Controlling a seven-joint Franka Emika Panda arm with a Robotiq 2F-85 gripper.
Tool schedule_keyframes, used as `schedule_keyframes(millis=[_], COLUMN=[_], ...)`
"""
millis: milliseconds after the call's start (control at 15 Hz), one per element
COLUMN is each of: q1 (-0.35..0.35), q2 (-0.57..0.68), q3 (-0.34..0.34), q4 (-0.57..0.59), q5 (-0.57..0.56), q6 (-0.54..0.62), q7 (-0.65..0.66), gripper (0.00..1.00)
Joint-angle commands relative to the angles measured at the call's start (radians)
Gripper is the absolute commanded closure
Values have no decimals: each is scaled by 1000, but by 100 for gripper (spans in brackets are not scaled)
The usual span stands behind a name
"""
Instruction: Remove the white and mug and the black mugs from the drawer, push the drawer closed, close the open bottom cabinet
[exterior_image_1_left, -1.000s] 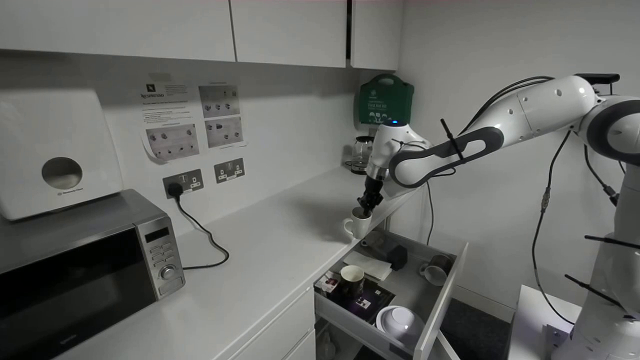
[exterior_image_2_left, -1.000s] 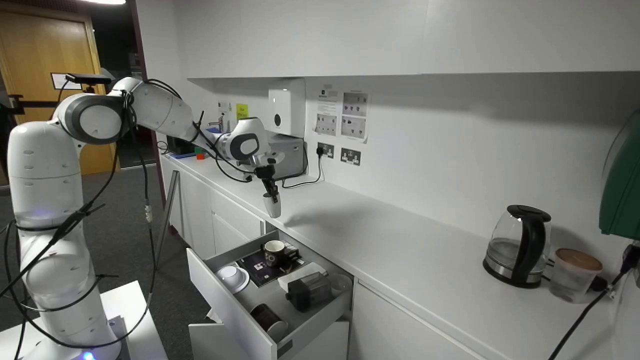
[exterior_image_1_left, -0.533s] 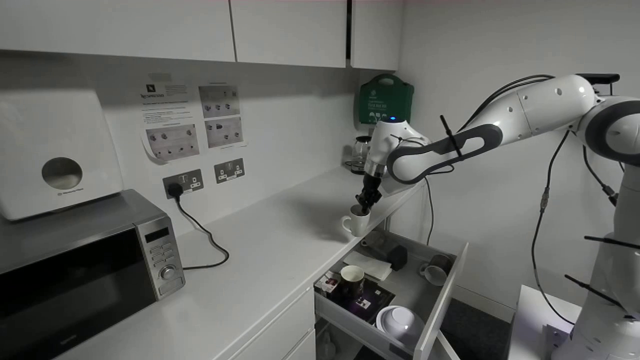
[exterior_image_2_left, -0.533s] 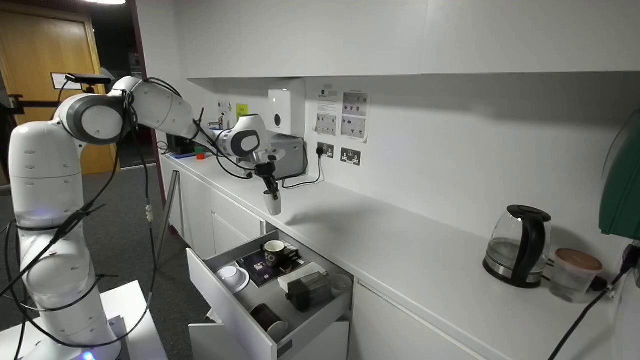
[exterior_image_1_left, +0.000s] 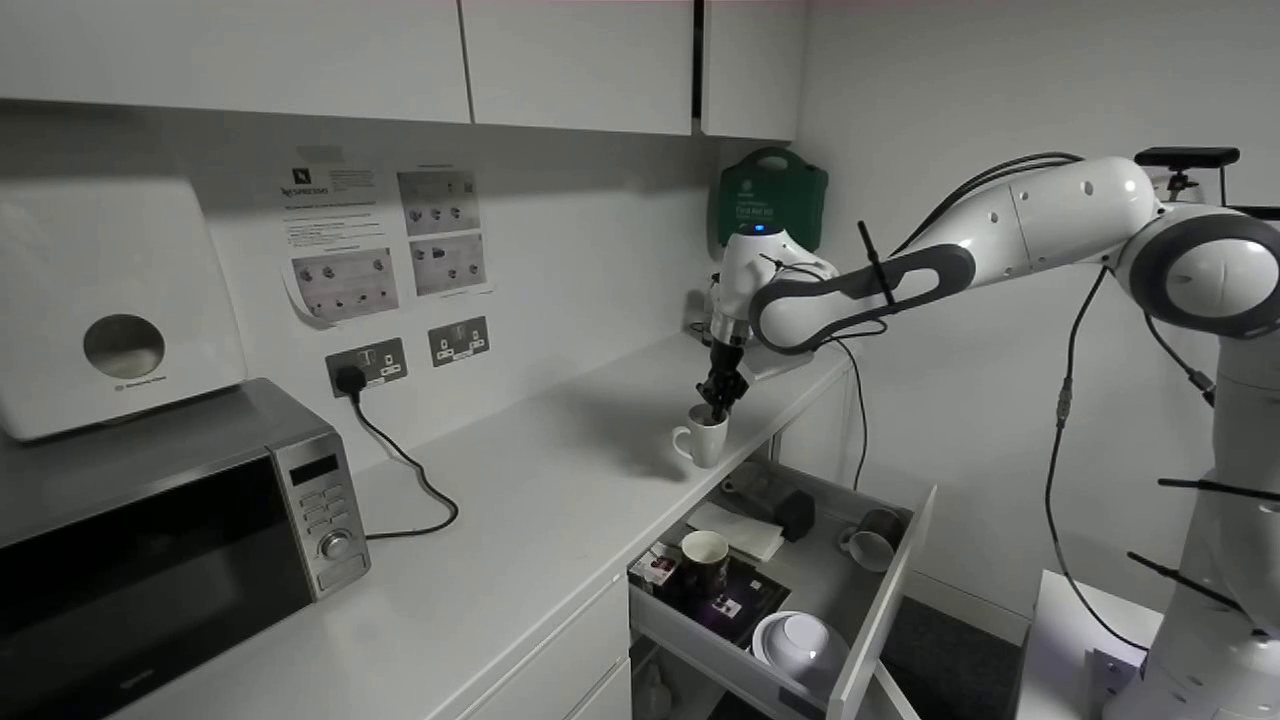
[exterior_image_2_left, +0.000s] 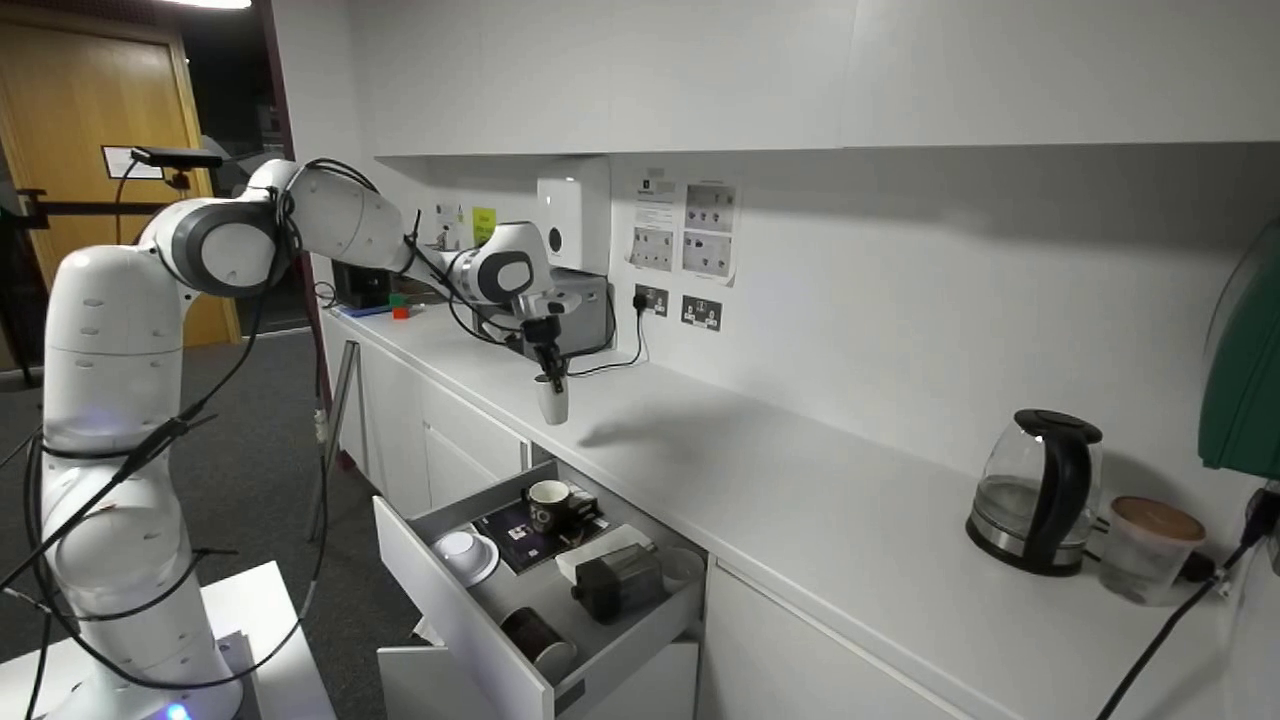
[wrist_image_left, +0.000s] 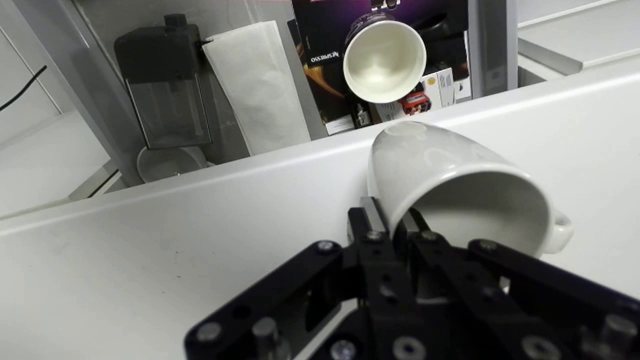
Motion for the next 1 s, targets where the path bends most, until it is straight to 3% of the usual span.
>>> schedule_keyframes(millis=[0,933], q1=[15,27], q2=[61,249], q3=[-10,-7], q4=[132,444], q5=[16,89], q6=[-83,-225], q7=[-9,-90], gripper=[98,98])
